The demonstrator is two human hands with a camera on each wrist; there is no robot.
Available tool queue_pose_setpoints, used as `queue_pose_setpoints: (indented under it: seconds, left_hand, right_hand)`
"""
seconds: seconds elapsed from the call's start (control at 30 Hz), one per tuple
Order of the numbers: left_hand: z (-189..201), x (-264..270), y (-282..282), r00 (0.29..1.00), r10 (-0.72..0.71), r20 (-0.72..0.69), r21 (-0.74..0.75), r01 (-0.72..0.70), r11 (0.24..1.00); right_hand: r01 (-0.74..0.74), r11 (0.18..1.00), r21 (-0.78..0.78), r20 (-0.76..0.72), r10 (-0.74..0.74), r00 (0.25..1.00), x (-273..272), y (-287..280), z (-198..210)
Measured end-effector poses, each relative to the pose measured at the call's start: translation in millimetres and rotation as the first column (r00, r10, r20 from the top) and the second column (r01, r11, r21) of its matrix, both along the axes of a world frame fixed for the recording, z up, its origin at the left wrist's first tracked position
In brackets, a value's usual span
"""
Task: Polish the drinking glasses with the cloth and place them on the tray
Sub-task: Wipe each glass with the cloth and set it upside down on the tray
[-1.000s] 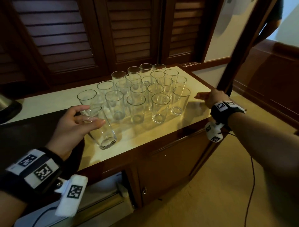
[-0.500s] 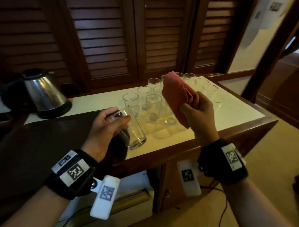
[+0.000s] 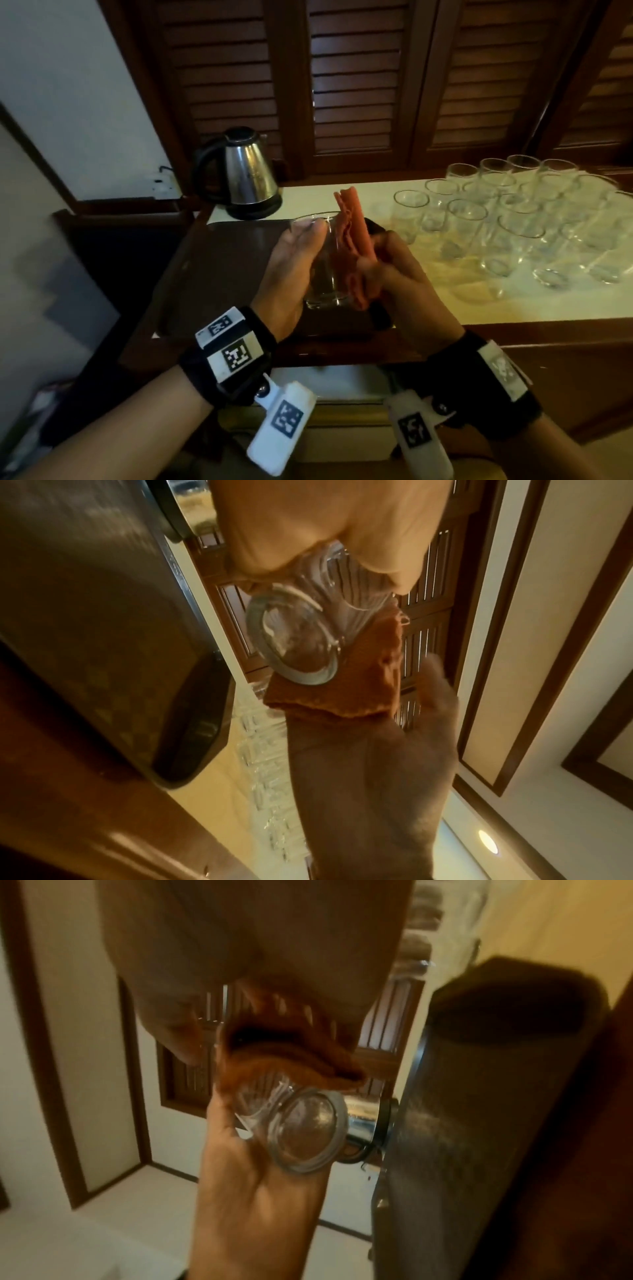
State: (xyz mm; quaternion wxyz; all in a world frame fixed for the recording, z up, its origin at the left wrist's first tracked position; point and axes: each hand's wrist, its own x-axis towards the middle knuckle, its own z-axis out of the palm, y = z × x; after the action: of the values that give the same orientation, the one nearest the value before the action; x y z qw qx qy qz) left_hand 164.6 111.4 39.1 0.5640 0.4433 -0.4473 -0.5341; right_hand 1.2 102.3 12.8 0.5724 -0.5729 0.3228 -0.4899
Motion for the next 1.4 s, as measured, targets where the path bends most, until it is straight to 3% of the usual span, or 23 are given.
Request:
queue_pose_setpoints:
  seconds: [0.1,0.17,0.3,0.53,0.7,0.87,0.97,1.1,1.17,1.4]
  left_hand:
    - [5,6,-1,0.998,0.052,-0.032,0.002,-0.052,0.999]
    - [6,5,-3,0.999,0.032,0.02,-0.032,-0.031,0.999]
    - [5,6,-8,0.994,0.016,0.108,-0.066,-0.009,0.998]
    - [-3,12,-12,0.989,-0.006,0.145,0.073,-0.004,0.997]
    - [-7,-2,-12,0.967,0.152,0.203,0.032,-0.162,0.986]
    - [-8,-14,-12,0.961,0.177,0.21,0.01,-0.183,0.983]
    - [-5,-16,-13,0.978,0.149,0.143,0.029,-0.155,0.988]
    - [-8,-10,-15,1.0,0.015,-0.026,0.098,-0.012,0.995]
    - [-5,-8,-14,1.0,-0.025,0.009,0.126,0.024,0.992]
    - [-7,-15,-10,0.974,0.095,0.204,0.028,-0.102,0.994]
  right_hand:
    - [-0.023,0.997,0.073,0.067,0.018,0.998,20,-5,3]
    - [0.012,0.999,0.048,0.065,-0.015,0.998,34,-8,4]
    - [-0.051,0.999,-0.001,0.122,0.051,0.991,49,-11,3]
    - [-0.083,0.993,0.083,0.139,0.071,0.988,48,-17,-1]
    - [-0.007,0.997,-0.071,0.021,0.008,1.0,45,-16,-6]
    - [0.026,0.988,-0.151,0.089,-0.012,0.996,43,-12,-3]
    - [0.02,0.997,-0.08,0.138,-0.009,0.99,38,-9,-3]
    - [-0.077,0.988,0.132,0.239,0.044,0.97,32,-9,1]
    - [-0.084,0.984,0.159,0.26,0.041,0.965,30,-11,3]
    - [0.031,0.995,-0.098,0.086,-0.023,0.996,35,-10,10]
